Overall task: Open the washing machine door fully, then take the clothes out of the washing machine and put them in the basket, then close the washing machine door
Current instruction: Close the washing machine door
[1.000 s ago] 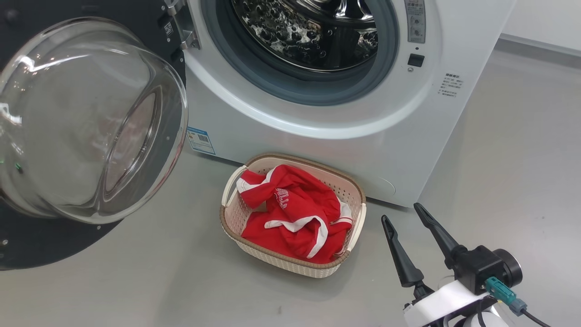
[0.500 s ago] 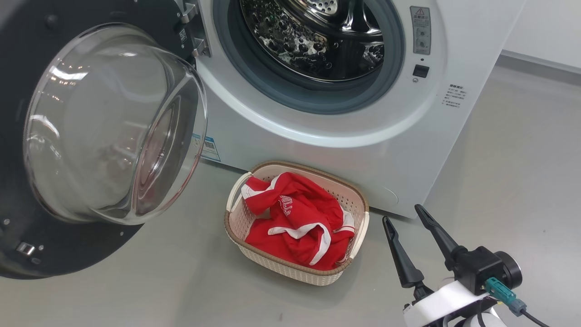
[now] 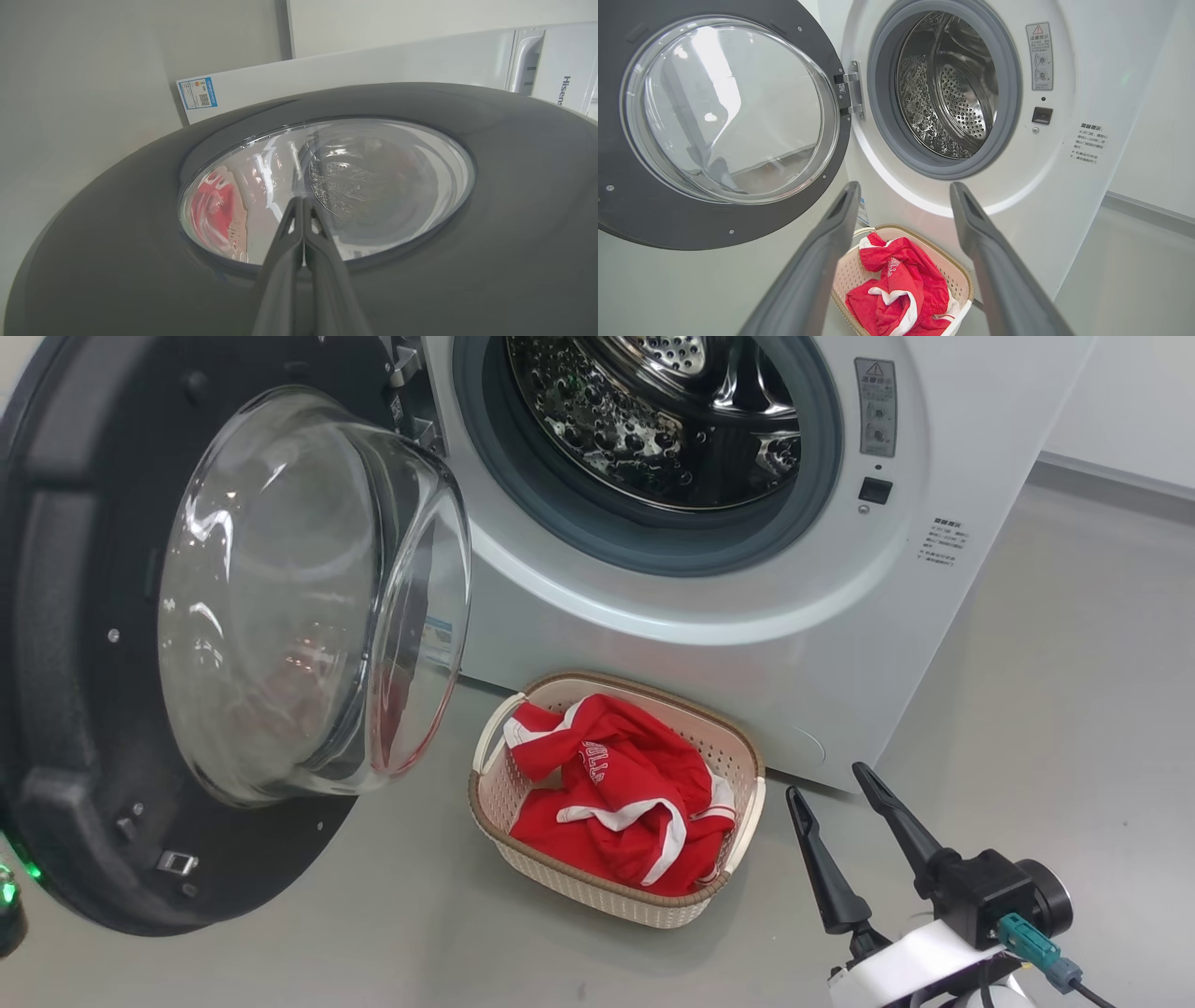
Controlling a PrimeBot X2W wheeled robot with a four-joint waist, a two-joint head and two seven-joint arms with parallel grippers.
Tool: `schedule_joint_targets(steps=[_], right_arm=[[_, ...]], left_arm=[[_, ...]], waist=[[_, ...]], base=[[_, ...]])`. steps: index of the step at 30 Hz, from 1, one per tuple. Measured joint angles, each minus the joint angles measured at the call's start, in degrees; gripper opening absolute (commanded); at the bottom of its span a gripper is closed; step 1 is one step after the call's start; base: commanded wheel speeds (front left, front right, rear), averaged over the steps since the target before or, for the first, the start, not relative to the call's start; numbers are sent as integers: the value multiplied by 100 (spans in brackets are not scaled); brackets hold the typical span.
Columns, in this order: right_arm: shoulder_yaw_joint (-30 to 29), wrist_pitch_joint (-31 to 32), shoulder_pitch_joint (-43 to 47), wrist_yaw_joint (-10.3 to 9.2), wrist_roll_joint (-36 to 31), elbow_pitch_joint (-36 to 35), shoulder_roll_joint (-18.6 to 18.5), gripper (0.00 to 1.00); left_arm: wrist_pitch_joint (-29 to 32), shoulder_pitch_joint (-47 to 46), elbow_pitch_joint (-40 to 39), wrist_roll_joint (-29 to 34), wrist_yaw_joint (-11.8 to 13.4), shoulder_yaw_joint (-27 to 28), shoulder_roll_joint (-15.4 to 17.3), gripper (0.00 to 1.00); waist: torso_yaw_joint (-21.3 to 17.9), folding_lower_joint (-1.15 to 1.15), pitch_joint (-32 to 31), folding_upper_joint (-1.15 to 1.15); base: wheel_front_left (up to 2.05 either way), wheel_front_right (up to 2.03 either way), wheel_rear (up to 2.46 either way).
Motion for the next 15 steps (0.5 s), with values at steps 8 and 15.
schedule_joint_targets(steps=[8, 15], right_arm=[[5, -1, 17, -3, 10, 41, 16, 100], [10, -1, 21, -45, 11, 65, 25, 100]], left_arm=[[561, 252, -527, -358, -133, -120, -441, 0], [873, 517, -950, -597, -133, -159, -691, 0]], waist=[[21, 0, -44, 0], [18, 0, -87, 0]], base=[[0, 0, 0], [0, 0, 0]])
